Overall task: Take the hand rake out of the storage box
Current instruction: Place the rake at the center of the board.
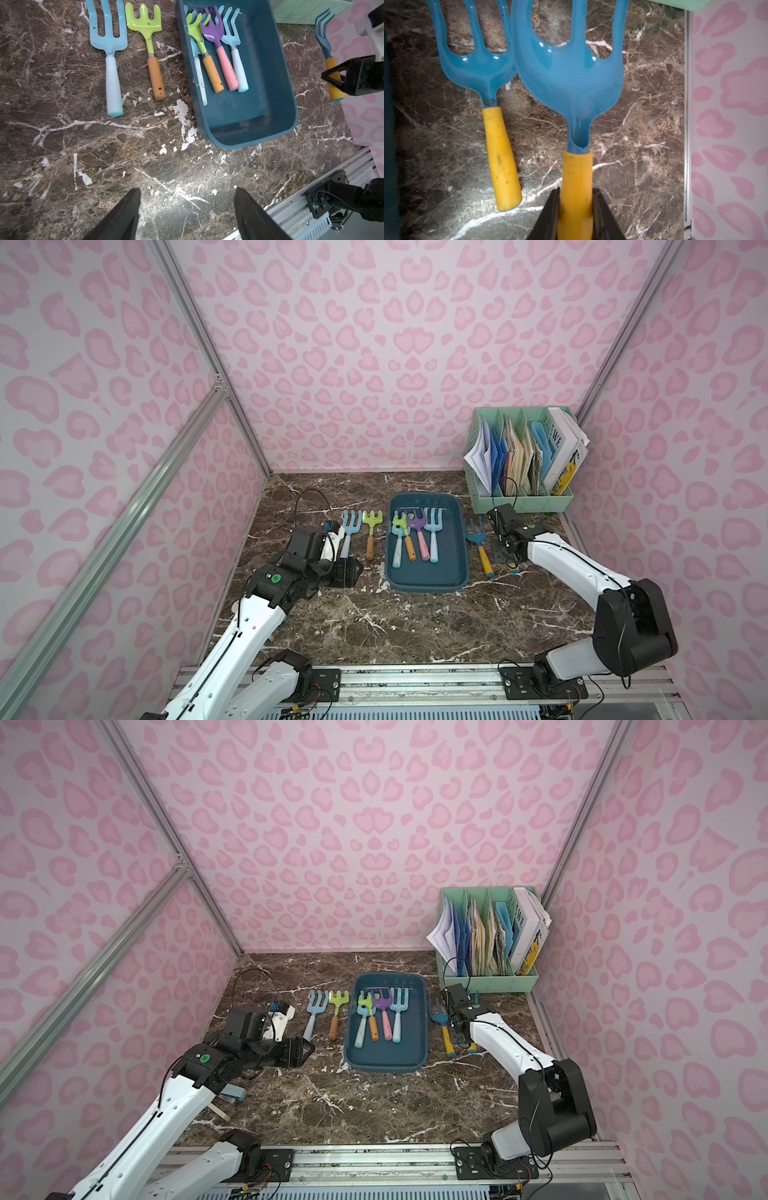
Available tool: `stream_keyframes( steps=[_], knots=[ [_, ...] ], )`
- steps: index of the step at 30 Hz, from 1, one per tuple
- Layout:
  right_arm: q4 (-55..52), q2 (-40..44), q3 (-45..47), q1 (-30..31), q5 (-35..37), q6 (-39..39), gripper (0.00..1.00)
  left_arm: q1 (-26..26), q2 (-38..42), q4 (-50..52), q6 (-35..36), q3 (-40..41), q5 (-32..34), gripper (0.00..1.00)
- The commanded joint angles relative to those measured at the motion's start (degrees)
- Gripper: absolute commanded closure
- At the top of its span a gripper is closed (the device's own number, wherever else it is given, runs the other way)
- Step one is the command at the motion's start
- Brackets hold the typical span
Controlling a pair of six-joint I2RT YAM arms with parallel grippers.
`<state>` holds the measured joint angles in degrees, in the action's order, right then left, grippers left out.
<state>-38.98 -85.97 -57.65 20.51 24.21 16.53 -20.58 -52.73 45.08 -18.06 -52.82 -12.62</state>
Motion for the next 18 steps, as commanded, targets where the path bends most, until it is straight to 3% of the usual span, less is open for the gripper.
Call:
stream_keyframes(
  steps=[1, 18],
  knots=[
    [0.8, -2.4, -1.0, -0.5, 0.3, -0.8, 0.77, 0.0, 0.1, 0.1, -0.2, -0.4, -0.2, 0.25],
    [2.0, -12.2, -3.5, -3.5, -0.7, -2.7, 0.73, 0.0, 0.1, 0.6, 0.1, -0.7, -0.8, 0.25]
  ],
)
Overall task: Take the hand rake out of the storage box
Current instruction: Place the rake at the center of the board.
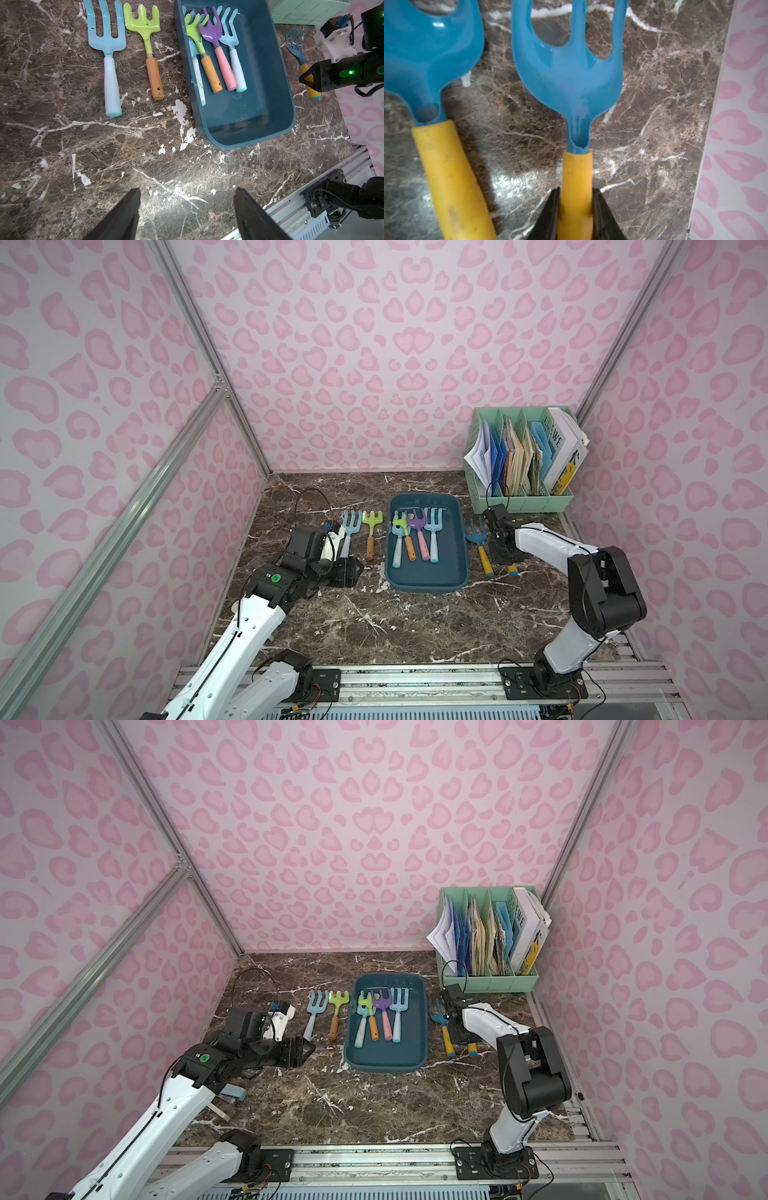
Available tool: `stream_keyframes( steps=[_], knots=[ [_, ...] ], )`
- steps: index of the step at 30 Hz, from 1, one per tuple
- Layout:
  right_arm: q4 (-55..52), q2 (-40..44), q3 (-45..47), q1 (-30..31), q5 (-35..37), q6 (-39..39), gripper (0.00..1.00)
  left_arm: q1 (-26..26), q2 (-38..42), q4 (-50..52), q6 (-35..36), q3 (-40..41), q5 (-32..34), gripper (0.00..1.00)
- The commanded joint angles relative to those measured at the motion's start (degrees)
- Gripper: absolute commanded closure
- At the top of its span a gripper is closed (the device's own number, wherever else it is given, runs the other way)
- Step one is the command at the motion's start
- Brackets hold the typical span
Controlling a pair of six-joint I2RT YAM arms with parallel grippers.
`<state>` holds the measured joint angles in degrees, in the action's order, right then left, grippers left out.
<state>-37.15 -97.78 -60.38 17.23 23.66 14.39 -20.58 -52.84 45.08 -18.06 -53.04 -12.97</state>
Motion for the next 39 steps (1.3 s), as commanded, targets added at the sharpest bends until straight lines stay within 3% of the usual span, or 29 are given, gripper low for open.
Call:
stream_keyframes(
  steps=[1, 21, 26, 30, 32, 39],
  knots=[
    [0.2, -0.6, -0.8, -0.4, -0.2, -0.7, 0.73, 0.0, 0.2, 0.5, 0.1, -0.5, -0.5, 0.25],
    [0.0, -6.1, -3.0, -2.5, -1.2, -1.1, 0.67, 0.0, 0.4, 0.6, 0.2, -0.4, -0.7, 0.25],
    [0.0, -6.3, -2.8, -2.6, -1.0, -1.0, 0.54, 0.0, 0.7, 0.6, 0.3, -0.4, -0.7, 0.25],
    [0.0, -6.4, -2.5, -3.0, -1.1, -0.9, 0.50, 0.0, 0.8, 0.7, 0.3, -0.4, -0.8, 0.25],
    [0.0, -6.4, -2.5, -3.3, -1.5, -0.9, 0.50, 0.0, 0.9, 0.6, 0.3, -0.3, -0.7, 0.25],
    [0.1, -6.8, -2.8, -5.8, -4.7, -0.9, 0.67, 0.0, 0.9, 0.6, 0.3, -0.4, -0.8, 0.25]
  ],
)
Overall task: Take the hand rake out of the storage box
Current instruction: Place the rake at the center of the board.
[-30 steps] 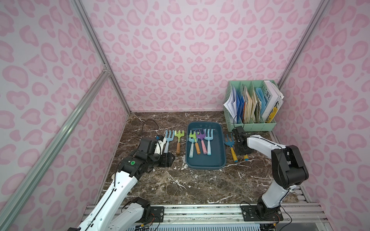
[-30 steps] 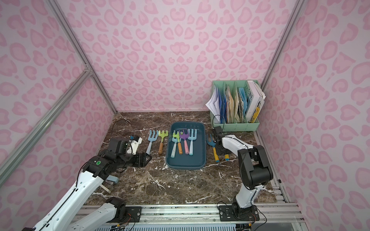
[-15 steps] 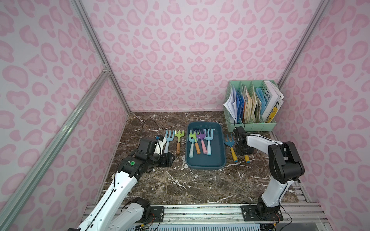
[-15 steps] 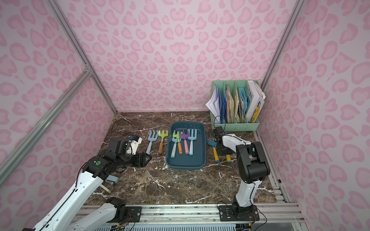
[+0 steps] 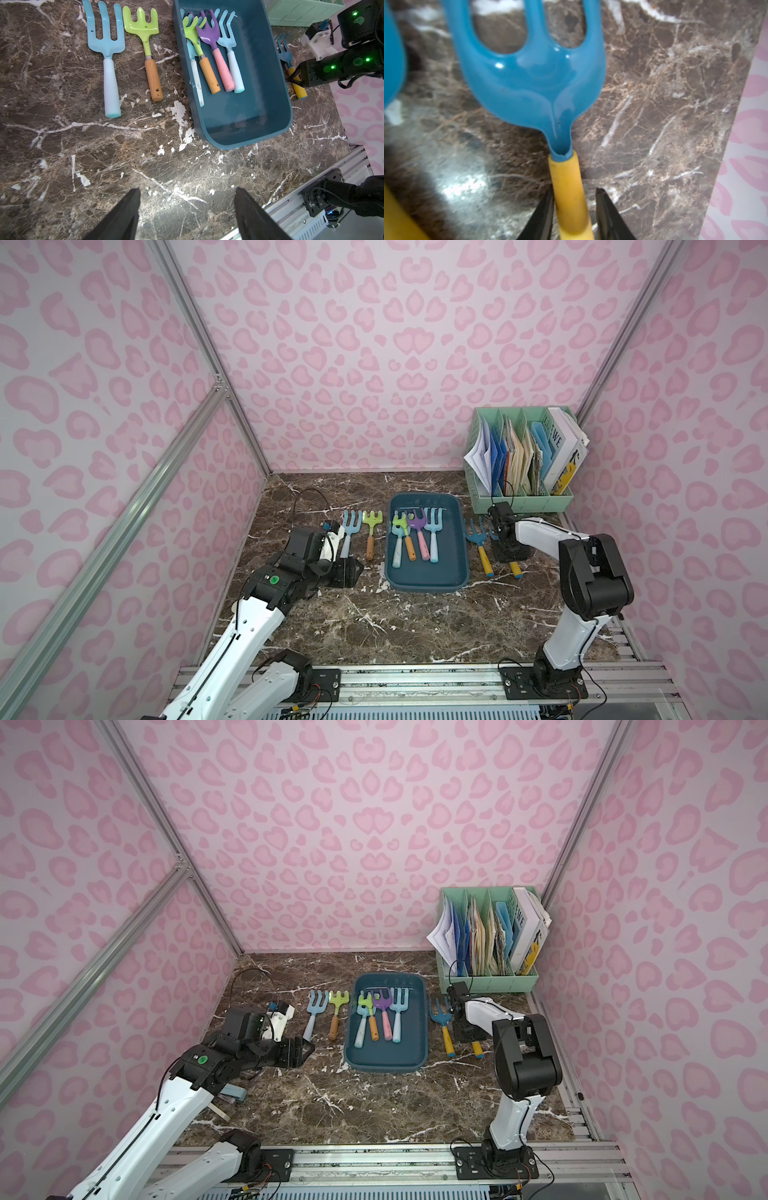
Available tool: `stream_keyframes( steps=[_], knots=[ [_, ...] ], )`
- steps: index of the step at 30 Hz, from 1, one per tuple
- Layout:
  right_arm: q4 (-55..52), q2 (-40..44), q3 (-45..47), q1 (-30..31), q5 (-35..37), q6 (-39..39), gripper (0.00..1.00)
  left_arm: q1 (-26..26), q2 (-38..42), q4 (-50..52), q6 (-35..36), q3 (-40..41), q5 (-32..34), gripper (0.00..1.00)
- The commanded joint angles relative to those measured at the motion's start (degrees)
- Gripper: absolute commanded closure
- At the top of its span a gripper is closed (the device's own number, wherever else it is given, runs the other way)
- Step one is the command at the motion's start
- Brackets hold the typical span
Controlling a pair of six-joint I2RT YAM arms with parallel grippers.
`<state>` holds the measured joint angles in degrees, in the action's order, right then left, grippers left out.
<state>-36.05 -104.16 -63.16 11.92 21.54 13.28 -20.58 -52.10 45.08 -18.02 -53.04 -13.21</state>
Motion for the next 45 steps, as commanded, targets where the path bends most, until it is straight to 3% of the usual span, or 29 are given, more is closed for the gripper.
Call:
stream_keyframes(
  steps=[1, 7, 32, 45],
  knots=[
    [-0.9, -0.5, 0.0, -0.6, -3.1, 0.3, 0.68, 0.0, 0.2, 0.7, 0.2, -0.4, -0.6, 0.25],
    [-0.6, -1.4, -0.4, -1.1, -4.7, 0.1, 0.73, 0.0, 0.2, 0.6, 0.3, -0.4, -0.6, 0.25],
    [1.3, -4.5, -3.5, 1.6, -6.0, -2.3, 0.77, 0.0, -0.5, 0.7, 0.3, -0.4, -0.3, 0.25],
    [1.2, -4.4, -3.0, 2.7, -3.6, -2.0, 0.75, 0.0, -0.1, 0.8, 0.3, -0.3, -0.3, 0.25]
  ],
)
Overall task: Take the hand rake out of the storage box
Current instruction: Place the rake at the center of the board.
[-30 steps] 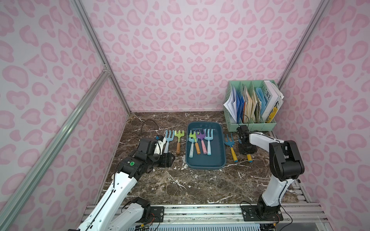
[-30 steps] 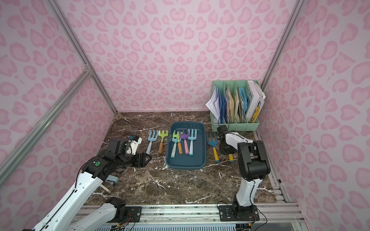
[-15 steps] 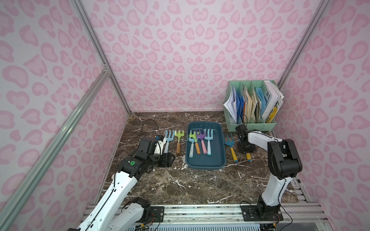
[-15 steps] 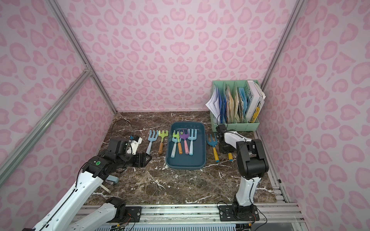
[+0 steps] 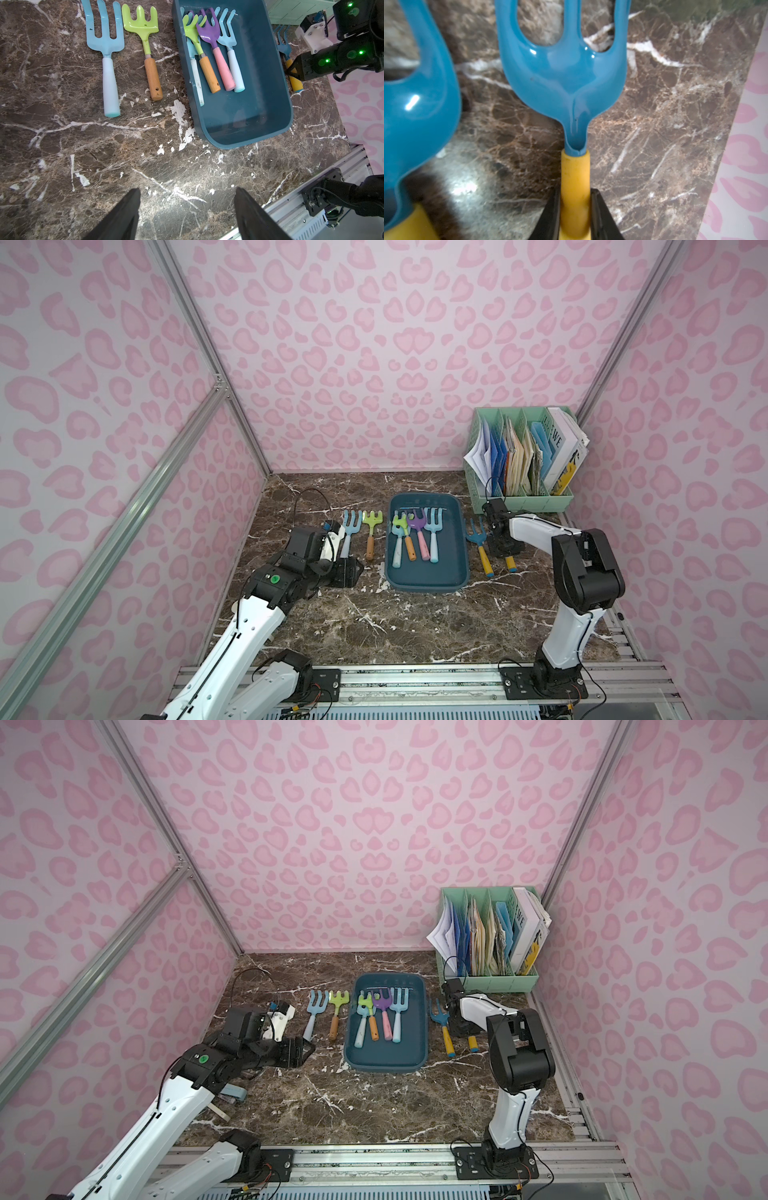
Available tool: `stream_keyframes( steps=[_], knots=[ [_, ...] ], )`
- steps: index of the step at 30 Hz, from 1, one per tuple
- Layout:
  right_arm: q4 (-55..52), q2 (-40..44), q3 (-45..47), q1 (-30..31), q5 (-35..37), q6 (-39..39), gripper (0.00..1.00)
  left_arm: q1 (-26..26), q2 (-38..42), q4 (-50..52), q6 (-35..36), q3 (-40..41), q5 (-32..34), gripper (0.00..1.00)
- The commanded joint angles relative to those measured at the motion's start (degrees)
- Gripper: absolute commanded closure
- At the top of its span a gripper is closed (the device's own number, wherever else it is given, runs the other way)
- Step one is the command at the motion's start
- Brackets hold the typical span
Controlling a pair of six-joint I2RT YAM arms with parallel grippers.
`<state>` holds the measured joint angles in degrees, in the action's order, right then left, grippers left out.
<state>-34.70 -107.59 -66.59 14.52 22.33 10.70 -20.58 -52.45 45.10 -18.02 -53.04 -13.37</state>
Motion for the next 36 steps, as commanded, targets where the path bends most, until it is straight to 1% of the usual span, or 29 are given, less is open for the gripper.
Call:
stream_keyframes(
  steps=[1, 4, 7, 10, 11, 12, 13, 17, 20, 22, 25, 28, 32, 34, 35, 36],
  knots=[
    [-0.2, -1.0, 0.5, 0.1, -4.3, 0.6, 0.74, 0.0, 0.2, 0.7, 0.4, -0.3, -0.2, 0.25],
    [-0.3, -0.8, 0.6, 0.1, -3.9, 0.7, 0.68, 0.0, 0.3, 0.7, 0.4, -0.3, -0.2, 0.25],
    [-0.8, -0.1, 0.6, 0.2, -3.7, 1.1, 0.53, 0.0, 0.4, 0.6, 0.3, -0.3, -0.2, 0.25],
    [-1.6, 2.1, 0.8, 1.2, -2.0, 2.3, 0.35, -0.1, 0.3, 0.6, 0.4, -0.3, -0.3, 0.25],
    [-2.0, 3.0, 0.7, 1.7, -1.4, 2.8, 0.21, -0.1, 0.3, 0.7, 0.3, -0.3, -0.3, 0.25],
    [-2.7, 3.8, 0.5, 2.1, -1.0, 3.3, 0.03, -0.2, 0.2, 0.6, 0.3, -0.3, -0.3, 0.25],
    [-3.1, 4.5, 0.4, 2.3, -0.8, 3.8, 0.01, -0.2, 0.2, 0.7, 0.4, -0.3, -0.3, 0.25],
    [-4.3, 7.3, 0.5, 3.5, 0.3, 5.7, 0.00, -0.5, 0.0, 0.9, 0.3, -0.3, 0.5, 0.25],
    [-3.4, 10.3, 2.3, 5.1, 2.6, 7.1, 0.00, -1.0, -0.3, 1.1, 0.4, -0.3, 1.5, 0.25],
    [-2.0, 13.0, 4.1, 6.2, 3.8, 7.8, 0.00, -1.3, -0.5, 1.3, 0.3, -0.4, 2.1, 0.25],
    [1.5, 19.0, 7.7, 7.1, 2.9, 8.4, 0.00, -1.7, -1.3, 1.4, 0.1, -0.6, 2.9, 0.24],
    [5.3, 26.5, 11.6, 7.9, 1.2, 9.0, 0.00, -2.6, -2.1, 0.7, -1.1, -1.1, 3.6, 0.24],
    [9.8, 36.2, 15.5, 8.5, -5.5, 10.0, 0.00, -4.0, -4.7, -3.3, -3.1, -1.5, 3.7, 0.24],
    [11.4, 40.8, 17.4, 8.5, -7.8, 10.9, 0.00, -5.1, -6.9, -5.2, -4.2, -2.4, 4.2, 0.23],
    [12.0, 43.2, 18.5, 8.4, -8.9, 11.3, 0.00, -5.9, -8.4, -5.7, -4.7, -3.2, 5.0, 0.22],
    [12.8, 45.5, 19.5, 8.5, -10.2, 11.4, 0.00, -6.7, -9.8, -6.0, -5.4, -4.4, 6.1, 0.17]
  ],
)
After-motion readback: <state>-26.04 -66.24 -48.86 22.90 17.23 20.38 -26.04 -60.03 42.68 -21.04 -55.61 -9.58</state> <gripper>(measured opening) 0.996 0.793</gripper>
